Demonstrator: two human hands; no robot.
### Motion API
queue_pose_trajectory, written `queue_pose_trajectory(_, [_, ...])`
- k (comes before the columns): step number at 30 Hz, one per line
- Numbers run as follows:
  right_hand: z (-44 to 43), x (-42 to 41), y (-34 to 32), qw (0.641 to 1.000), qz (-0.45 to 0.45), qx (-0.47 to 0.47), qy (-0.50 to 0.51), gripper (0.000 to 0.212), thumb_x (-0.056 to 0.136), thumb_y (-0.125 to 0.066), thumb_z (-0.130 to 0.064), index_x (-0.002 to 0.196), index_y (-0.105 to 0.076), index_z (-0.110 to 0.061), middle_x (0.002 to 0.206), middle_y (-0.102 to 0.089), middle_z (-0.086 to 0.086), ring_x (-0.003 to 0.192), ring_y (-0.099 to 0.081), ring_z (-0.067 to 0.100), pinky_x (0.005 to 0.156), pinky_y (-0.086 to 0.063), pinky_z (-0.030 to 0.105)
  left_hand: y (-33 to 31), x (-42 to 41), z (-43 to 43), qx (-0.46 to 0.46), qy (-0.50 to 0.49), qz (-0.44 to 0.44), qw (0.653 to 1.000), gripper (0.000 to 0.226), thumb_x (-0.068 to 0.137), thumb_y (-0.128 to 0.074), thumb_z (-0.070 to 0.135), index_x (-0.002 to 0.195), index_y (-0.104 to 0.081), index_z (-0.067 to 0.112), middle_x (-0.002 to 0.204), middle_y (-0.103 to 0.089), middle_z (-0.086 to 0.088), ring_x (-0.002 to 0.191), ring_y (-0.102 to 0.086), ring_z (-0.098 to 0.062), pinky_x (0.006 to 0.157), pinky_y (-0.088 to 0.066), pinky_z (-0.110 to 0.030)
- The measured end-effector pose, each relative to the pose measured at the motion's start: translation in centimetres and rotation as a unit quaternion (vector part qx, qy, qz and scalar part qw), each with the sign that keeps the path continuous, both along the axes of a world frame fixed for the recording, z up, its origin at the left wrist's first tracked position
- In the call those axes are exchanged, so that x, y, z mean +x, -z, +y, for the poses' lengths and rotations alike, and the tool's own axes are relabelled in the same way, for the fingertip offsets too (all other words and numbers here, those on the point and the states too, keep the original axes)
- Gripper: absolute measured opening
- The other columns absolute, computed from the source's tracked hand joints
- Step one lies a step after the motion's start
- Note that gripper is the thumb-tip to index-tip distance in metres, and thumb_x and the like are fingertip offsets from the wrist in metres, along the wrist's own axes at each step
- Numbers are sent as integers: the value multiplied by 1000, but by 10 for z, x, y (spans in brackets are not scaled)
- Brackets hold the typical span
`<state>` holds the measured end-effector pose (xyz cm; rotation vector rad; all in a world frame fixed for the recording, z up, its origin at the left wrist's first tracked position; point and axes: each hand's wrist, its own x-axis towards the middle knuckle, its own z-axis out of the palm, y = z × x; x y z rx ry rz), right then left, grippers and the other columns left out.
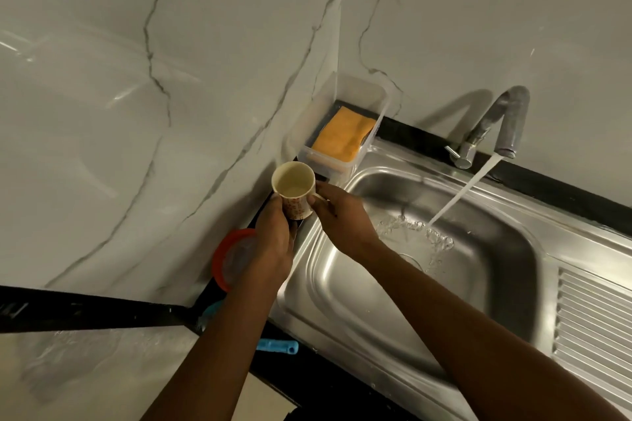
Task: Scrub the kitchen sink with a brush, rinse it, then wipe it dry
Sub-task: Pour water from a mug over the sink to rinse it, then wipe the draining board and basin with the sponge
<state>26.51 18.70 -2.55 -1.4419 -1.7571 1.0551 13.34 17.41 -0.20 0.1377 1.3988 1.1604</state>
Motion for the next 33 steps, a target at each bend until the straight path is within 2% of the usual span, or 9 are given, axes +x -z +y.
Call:
queue_pose_trajectory(6, [7,-7,7,1000,-11,14,-7,25,108,-56,-33,128,-69,-26,112,-73,-11,99,-67,6,85,-55,24,4,-2,3,6,-14,-17,1000,43,107,-53,38,144,-57,15,139,-65,-8,129,-61,-22,115,-47,-38])
queue_pose_trajectory(10, [12,-1,0,994,-113,-4,-1,29,104,-59,-46,103,-71,-20,89,-73,-3,78,-68,12,73,-61,40,9,-1,-2,-1,-10,8,1000,49,105,-54,42,150,-51,24,143,-61,-2,131,-57,-19,112,-47,-37])
queue_pose_trajectory(12, [11,5,-14,984,-174,34,-15,32,101,-61,-51,102,-70,-20,88,-73,-6,75,-67,11,69,-60,37,9,2,-9,10,-2,40,999,53,104,-56,44,154,-45,32,145,-57,4,130,-54,-16,110,-47,-41])
queue_pose_trajectory(16, [23,16,-56,960,-251,126,-6,35,103,-55,-52,92,-66,-21,74,-66,-8,61,-61,11,56,-51,28,4,11,-26,-2,-16,38,999,42,105,-55,32,145,-53,19,143,-58,-9,127,-59,-23,96,-54,-38])
queue_pose_trajectory(19, [62,24,-80,961,-201,184,39,31,103,-56,-38,82,-62,-17,63,-57,-5,53,-55,15,51,-42,26,-2,22,-36,12,4,26,1000,27,107,-51,22,132,-59,16,135,-61,-9,122,-60,-25,87,-54,-34])
queue_pose_trajectory(23, [140,22,-79,957,-257,136,11,12,97,-59,-21,96,-69,-15,82,-66,0,72,-64,20,59,-43,21,-6,30,-32,44,76,33,996,24,106,-49,14,126,-63,10,122,-66,-9,114,-64,-25,90,-57,-37])
queue_pose_trajectory(25, [170,17,-69,941,-326,73,-47,25,92,-60,-13,114,-72,-19,112,-71,6,101,-68,27,81,-54,30,-8,32,-27,53,111,46,991,19,106,-50,11,116,-66,9,115,-69,-11,112,-67,-28,88,-56,-37])
queue_pose_trajectory(27, [185,11,-61,913,-392,33,-110,46,91,-59,-7,133,-67,-24,138,-62,7,124,-61,29,102,-52,37,-8,32,-23,70,154,74,983,19,104,-51,13,103,-70,13,107,-73,-6,110,-68,-27,91,-55,-39])
queue_pose_trajectory(33, [202,-1,-36,812,-539,15,-225,60,95,-61,-9,151,-52,-30,140,-61,8,120,-64,30,78,-47,32,0,32,-18,101,205,113,967,30,81,-55,39,96,-73,21,103,-77,2,107,-71,-20,91,-55,-36])
